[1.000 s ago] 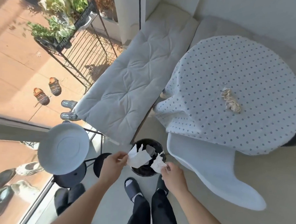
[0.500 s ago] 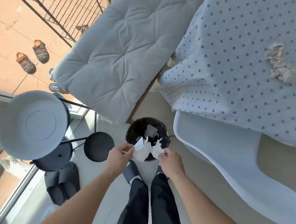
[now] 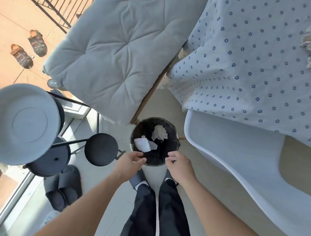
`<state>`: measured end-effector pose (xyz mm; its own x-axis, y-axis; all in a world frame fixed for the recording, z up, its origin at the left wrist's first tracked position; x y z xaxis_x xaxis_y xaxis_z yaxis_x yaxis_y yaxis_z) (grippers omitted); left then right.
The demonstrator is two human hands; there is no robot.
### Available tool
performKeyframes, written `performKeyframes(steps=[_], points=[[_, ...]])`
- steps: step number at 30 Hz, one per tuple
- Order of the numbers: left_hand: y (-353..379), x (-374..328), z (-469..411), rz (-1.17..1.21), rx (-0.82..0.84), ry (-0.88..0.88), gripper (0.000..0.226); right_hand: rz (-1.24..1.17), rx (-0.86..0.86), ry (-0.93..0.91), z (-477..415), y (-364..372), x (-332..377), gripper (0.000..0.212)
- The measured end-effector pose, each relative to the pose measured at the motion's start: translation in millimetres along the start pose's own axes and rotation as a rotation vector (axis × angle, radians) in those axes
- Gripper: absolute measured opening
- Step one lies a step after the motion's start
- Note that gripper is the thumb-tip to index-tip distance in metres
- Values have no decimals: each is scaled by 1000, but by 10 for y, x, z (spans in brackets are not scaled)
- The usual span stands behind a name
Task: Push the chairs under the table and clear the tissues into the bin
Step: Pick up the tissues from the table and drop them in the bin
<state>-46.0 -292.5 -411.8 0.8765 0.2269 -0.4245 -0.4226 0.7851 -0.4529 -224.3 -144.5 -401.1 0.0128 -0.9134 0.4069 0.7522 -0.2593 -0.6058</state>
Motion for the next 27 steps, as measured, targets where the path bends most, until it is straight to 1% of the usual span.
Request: performKeyframes(steps=[6,11,14,17,22,27], points=[[-109,18,56,-15,-22,-12,27,40,-1,-44,36,-6,77,31],[-375,-229,423,51,-22,-19,22,53,-22,-92,344,-321,404,31],[-610,-564,881,144,-1,-27,19,43,-26,-111,720,-667,733,31],[-860,-925,1476,217,24,-21,21,21,-55,-136,1186,-1100,1091,29],[-1274,-1390,2356,191,44,80,21,-8,-122,-208,2000,-1774,1531,23],[-1430,-1746,2801,121,97,198,24,-51,-206,-224,2431,-2354,1568,25]])
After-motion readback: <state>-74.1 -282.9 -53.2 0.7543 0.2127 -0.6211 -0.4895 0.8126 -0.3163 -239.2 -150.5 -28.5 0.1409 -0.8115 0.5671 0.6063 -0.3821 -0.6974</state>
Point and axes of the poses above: each hand's wrist, its own z-axis away from the middle knuckle, its own y-axis out of the palm, x = y × z, the point moved 9 cm from there along -z, towards the middle knuckle, and after that the axes turned 14 degrees about -x, right-handed, at the moved point
